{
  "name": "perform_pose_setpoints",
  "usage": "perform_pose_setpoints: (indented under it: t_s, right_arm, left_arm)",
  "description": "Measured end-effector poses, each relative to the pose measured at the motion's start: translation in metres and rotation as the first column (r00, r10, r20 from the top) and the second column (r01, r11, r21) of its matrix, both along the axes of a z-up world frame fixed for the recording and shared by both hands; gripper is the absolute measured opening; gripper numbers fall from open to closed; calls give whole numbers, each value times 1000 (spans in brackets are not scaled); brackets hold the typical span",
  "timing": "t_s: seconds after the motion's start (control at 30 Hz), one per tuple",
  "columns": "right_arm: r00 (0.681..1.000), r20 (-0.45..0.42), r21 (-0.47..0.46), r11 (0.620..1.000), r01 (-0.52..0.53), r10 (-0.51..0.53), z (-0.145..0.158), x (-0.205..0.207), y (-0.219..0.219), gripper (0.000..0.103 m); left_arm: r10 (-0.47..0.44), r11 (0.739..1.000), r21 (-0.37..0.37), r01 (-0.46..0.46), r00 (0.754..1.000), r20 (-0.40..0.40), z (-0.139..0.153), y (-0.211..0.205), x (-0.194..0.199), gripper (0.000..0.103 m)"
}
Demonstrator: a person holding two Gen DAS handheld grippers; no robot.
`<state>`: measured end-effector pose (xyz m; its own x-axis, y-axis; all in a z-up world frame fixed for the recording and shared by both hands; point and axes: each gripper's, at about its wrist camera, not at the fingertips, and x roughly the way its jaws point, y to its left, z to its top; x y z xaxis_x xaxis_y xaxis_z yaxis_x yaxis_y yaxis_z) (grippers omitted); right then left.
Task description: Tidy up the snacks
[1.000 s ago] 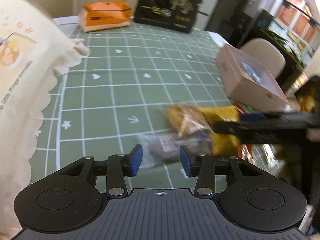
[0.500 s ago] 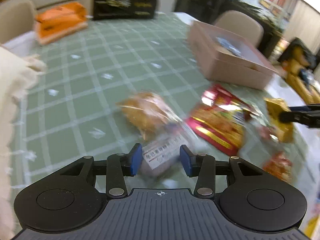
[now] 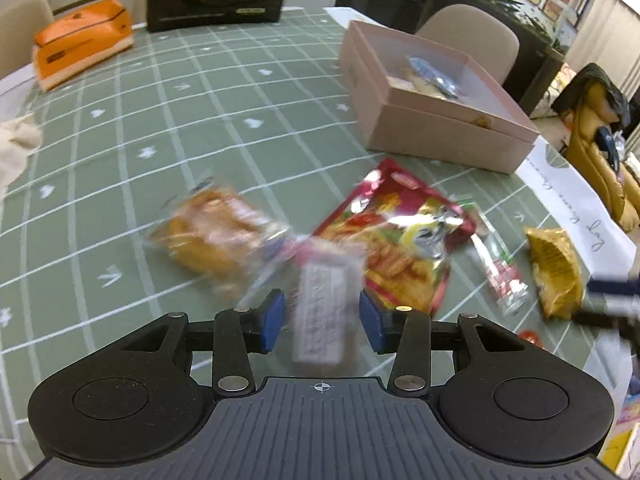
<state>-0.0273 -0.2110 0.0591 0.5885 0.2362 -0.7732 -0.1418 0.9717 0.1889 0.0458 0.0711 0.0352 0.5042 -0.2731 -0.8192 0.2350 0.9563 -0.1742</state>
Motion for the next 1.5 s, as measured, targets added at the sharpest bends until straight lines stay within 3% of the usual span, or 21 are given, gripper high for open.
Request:
perform_pose_setpoints:
  t_s: [0.17, 0.27, 0.37, 0.47, 0.6, 0.8, 0.93, 1.0, 1.13, 1.27, 1.3, 1.4, 1.5]
  right_arm:
    - [994, -46, 54, 994, -99, 102, -4, -20, 41, 72]
    - [988, -52, -19, 989, -150, 148, -15, -26, 71, 72]
    - [986, -78, -105, 982, -154, 147, -27, -21, 91, 81]
    - [986, -73, -170, 972, -159, 149, -31, -19, 104, 83]
    - [983, -77, -121, 978, -172, 164, -25, -15, 90, 72]
    - [996, 6, -63, 994, -87, 87, 11, -10, 46, 71]
    - [997, 78, -50, 999, -2, 6, 36, -10, 13, 71]
    - [993, 113, -53, 998, 37, -30, 46, -13, 0, 71]
    - [984, 156, -52, 994, 99, -90, 57, -17, -21, 71]
    - [975, 169, -35, 988, 152, -144, 65, -16, -37, 70]
    - [973, 173, -37, 986, 163, -154, 67, -14, -38, 70]
    - [969, 187, -60, 983, 174, -160, 73, -7, -37, 70]
    - [968, 189, -66, 981, 181, -166, 78, -2, -39, 70]
  left_arm:
    - [-49, 997, 67, 48, 999, 14, 0, -25, -7, 44]
    - [-58, 994, 95, 57, 998, -2, 0, -28, -22, 44]
    - [-45, 992, 116, 45, 999, -10, 0, -26, -34, 44]
    - [-32, 993, 117, 34, 999, -17, 1, -26, -37, 44]
    - [-27, 993, 111, 29, 999, -22, 1, -25, -39, 48]
    - [-58, 991, 117, 60, 998, -22, 0, -29, -45, 43]
    - [-80, 996, 35, 80, 997, -3, 4, -27, -55, 42]
    - [-72, 997, -18, 72, 997, 27, 20, -27, -54, 42]
    - [-50, 980, -178, 85, 980, 193, 87, -37, -30, 42]
    - [-6, 963, -252, 98, 939, 343, 137, -65, 21, 44]
    - [-2, 954, -278, 112, 930, 368, 144, -73, 41, 49]
    - [10, 927, -363, 97, 959, 282, 140, -87, 108, 45]
    - [71, 920, -391, 37, 963, 259, 136, -71, 113, 45]
